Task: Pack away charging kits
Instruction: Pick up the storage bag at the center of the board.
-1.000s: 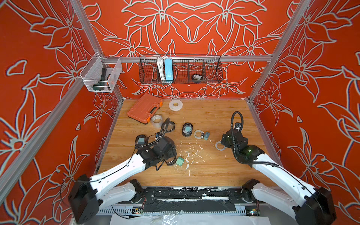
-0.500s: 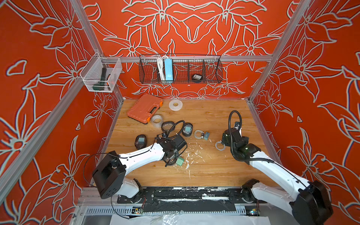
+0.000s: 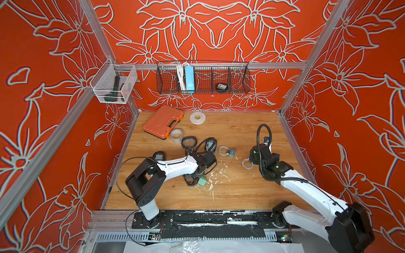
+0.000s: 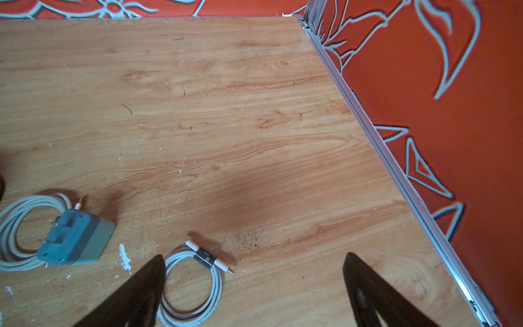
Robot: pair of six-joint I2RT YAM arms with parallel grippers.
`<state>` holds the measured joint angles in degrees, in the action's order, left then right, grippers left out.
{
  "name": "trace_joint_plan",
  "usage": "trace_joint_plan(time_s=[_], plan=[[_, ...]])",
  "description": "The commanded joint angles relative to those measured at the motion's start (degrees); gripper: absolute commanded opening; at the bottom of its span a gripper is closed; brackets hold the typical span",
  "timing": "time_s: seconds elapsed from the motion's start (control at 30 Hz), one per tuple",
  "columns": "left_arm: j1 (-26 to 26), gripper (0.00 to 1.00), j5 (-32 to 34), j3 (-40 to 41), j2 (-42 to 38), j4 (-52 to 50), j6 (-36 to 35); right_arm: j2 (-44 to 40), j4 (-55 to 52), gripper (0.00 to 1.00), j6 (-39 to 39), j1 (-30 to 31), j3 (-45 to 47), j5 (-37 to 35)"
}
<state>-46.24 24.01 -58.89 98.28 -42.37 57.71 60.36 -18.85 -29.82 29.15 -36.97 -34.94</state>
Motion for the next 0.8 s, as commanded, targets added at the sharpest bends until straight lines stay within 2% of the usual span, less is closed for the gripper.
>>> trace_joint_plan(time_s=[0.0, 0.2, 0.5, 0.63, 0.77], plan=[[-0.34, 0.50, 1.53, -1.37, 1.39, -2.61, 0.38, -0.76, 0.32, 0.98, 0.04, -0.41, -0.05, -0.68], [-0.33, 0.32, 2.08, -1.51, -0.02, -3.51, 0.90, -0.68, 0.31, 0.98, 0.03, -0.41, -0.04, -0.54], [-0.85, 0.20, 2.01, -0.11, -5.74, -3.69, 0.92, -0.32, 0.38, 0.98, 0.12, -0.43, -0.12, 0.09], [-0.87, 0.09, 1.34, 0.75, -8.12, -2.48, -0.24, 0.70, -0.17, 0.92, 0.03, -0.42, -1.07, 2.49], [-0.96, 0.06, -0.09, 1.09, -8.24, -0.54, -2.33, 2.83, 0.55, 0.86, -0.19, -0.61, -1.98, 6.88]])
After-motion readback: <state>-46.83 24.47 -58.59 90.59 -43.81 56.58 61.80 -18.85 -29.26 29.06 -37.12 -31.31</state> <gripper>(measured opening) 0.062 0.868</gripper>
